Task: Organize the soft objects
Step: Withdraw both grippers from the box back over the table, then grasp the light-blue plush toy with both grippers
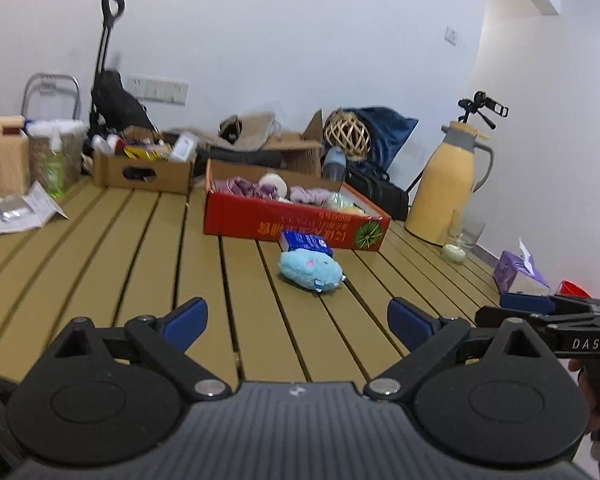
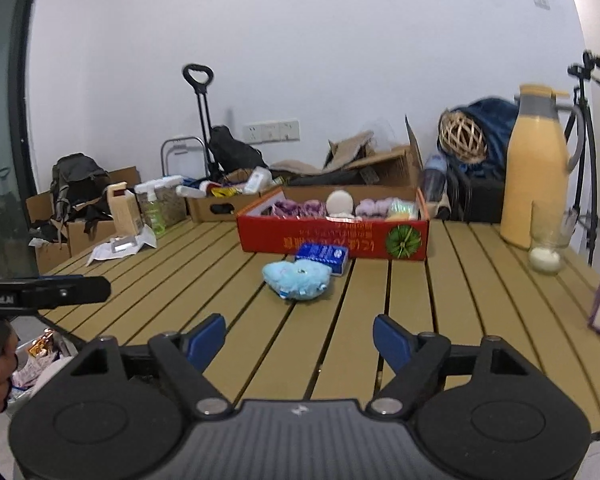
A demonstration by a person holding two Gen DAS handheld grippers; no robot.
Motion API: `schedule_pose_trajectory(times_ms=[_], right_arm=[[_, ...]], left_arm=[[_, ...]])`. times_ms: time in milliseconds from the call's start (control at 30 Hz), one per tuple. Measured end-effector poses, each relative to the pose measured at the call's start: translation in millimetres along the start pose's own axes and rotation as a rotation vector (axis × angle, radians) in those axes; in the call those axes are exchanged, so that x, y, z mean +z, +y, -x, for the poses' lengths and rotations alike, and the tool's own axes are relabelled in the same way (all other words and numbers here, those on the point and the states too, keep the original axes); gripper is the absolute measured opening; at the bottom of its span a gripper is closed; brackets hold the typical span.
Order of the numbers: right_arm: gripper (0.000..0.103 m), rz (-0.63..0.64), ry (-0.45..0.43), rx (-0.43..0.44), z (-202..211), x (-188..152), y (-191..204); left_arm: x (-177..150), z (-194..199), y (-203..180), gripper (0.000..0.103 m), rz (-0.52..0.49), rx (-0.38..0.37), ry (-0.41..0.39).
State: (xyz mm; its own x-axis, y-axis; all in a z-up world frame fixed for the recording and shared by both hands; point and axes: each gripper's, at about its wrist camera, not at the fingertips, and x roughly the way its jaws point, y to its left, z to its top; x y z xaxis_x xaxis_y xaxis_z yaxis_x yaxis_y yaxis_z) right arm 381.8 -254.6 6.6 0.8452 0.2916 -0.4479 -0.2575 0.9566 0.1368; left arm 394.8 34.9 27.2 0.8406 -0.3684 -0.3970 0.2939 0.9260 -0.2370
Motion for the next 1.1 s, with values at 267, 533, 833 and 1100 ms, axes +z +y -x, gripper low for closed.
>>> schedule_pose_trajectory(times_ms=[267, 533, 833, 1100], right_arm=[[0.079, -0.096, 0.055, 0.036, -104, 39, -37], [0.056, -0.184, 0.139, 0.128, -209, 57, -62], [0.043, -0.325, 0.15, 0.241, -236, 30, -72], [0.04, -0.407, 0.177, 0.294, -244, 26, -81]], left_arm=[[47, -133, 20, 0.076, 0.083, -0.06, 0.112], [47, -218, 49, 0.063, 0.233, -0.111, 0.195], [35, -232, 64, 0.038, 0.313, -0.219, 0.26], [32, -235, 60, 0.036, 0.307, -0.236, 0.275]])
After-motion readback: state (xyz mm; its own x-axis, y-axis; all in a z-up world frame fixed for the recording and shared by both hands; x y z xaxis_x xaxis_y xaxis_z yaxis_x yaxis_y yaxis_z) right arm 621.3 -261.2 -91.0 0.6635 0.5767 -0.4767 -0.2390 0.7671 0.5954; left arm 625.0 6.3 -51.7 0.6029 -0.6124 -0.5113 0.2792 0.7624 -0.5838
